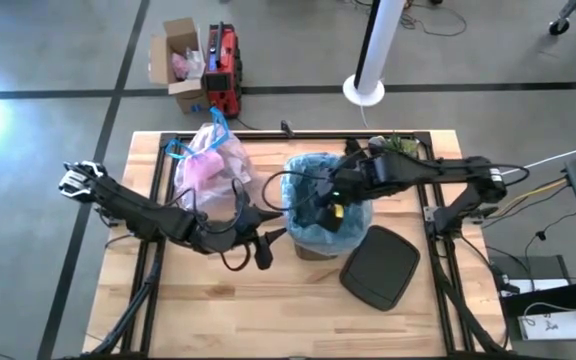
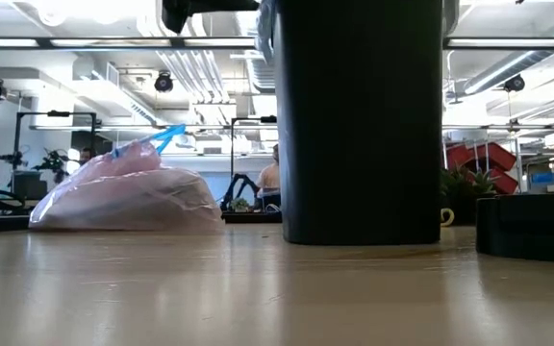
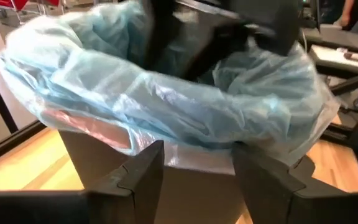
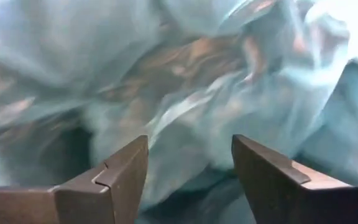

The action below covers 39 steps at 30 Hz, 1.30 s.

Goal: Place trash/remove bag and relplace
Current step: Insert the new blue trash bag into the black trash bin

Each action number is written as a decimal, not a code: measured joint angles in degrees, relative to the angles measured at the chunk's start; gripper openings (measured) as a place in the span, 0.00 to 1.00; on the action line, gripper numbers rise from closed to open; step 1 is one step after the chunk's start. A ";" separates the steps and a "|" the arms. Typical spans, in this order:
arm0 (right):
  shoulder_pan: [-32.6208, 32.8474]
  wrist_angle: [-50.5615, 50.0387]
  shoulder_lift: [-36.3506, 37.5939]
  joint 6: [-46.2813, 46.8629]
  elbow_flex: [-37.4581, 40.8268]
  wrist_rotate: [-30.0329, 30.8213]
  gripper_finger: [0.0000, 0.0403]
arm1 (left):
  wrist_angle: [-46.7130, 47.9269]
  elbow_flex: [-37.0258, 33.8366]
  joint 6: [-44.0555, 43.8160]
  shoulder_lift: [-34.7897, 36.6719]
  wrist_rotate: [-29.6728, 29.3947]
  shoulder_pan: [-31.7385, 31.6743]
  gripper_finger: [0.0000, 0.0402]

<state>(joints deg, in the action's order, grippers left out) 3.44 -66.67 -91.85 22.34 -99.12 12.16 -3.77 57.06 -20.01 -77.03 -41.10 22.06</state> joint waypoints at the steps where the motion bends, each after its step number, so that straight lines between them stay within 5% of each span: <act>1: 0.45 -0.39 0.86 0.70 0.00 -0.63 0.56 | 0.00 0.02 0.02 0.30 0.00 0.00 0.43; 15: 4.82 3.79 7.43 7.72 -0.01 1.35 0.60 | 0.47 0.02 4.41 5.82 1.71 -1.53 0.42; 20: 4.77 5.62 6.74 7.71 0.00 1.36 0.56 | 4.46 0.02 0.56 9.15 9.52 -3.54 0.41; 39: -0.63 7.12 1.33 6.23 0.00 -2.11 0.47 | 15.61 0.02 -1.09 13.18 16.94 -8.59 0.20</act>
<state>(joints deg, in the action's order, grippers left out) 2.81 -59.55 -90.52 28.57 -99.11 10.05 11.84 57.08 -21.10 -63.86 -24.16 13.47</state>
